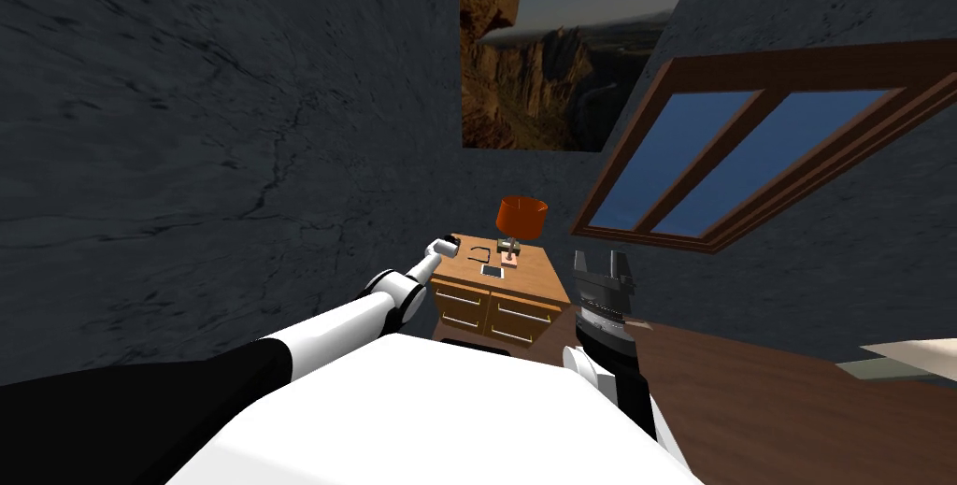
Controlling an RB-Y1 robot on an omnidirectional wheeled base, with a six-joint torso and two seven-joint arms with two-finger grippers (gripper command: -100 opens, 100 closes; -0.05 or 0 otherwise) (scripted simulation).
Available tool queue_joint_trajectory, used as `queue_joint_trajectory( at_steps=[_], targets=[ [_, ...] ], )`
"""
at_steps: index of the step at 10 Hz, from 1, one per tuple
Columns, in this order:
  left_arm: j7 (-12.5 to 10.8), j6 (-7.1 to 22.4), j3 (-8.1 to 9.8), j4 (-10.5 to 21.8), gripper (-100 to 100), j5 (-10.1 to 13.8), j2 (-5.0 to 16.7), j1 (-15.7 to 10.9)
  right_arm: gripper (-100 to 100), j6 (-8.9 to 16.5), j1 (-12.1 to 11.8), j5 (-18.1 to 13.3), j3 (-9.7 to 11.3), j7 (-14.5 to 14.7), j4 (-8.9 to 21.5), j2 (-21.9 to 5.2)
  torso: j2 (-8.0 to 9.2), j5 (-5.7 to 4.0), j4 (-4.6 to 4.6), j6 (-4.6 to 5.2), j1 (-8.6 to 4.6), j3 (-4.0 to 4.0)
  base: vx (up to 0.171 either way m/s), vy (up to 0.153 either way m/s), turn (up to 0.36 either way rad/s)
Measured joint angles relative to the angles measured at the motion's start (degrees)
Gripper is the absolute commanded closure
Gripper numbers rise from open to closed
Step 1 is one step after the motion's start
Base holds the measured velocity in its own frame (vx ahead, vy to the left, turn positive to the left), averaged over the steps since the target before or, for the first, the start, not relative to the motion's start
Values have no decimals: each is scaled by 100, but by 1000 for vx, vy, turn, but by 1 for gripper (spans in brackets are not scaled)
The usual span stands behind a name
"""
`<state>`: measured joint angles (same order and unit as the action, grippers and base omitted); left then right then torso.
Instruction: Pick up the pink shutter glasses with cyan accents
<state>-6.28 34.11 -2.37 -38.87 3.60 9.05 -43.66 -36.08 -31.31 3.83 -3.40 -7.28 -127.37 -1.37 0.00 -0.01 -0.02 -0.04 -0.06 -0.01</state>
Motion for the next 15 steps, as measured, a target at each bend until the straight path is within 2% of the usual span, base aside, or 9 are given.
queue_joint_trajectory(
  at_steps=[2,5,6,8,10,11,12,14,15],
  targets=[
    [5,81,-8,186,-100,68,-24,-100,0,0,0,0,0,0,0,0,1,0,1,3,0,1,10,-5,-77],
    [-14,203,-18,726,-100,173,-109,-419,0,0,0,0,0,0,0,0,-1,0,0,0,0,0,13,-6,-69],
    [-31,447,-44,484,-100,188,-140,-309,0,0,0,0,0,0,0,0,0,0,0,1,0,0,10,-6,-45],
    [-11,400,-31,841,-100,264,-167,-548,0,0,0,0,0,0,0,0,1,0,0,-1,2,1,7,-4,-44],
    [-34,491,-48,1039,-100,309,-233,-629,0,0,0,0,0,0,0,0,1,0,0,-2,1,1,11,-5,-48],
    [-25,527,-46,1237,-100,366,-273,-754,0,0,0,0,0,0,0,0,0,0,0,1,0,0,17,-8,-107],
    [-16,495,-41,1621,-100,440,-343,-955,0,0,0,0,0,0,0,0,-1,-1,0,2,-3,-1,20,-11,-94],
    [-43,803,-83,1399,-100,470,-433,-828,0,0,0,0,0,0,0,0,0,0,0,-2,0,0,6,-4,-12],
    [-39,766,-73,1573,-100,492,-448,-923,0,0,0,0,0,0,0,0,3,0,1,-2,2,2,4,-3,-42]
  ],
)
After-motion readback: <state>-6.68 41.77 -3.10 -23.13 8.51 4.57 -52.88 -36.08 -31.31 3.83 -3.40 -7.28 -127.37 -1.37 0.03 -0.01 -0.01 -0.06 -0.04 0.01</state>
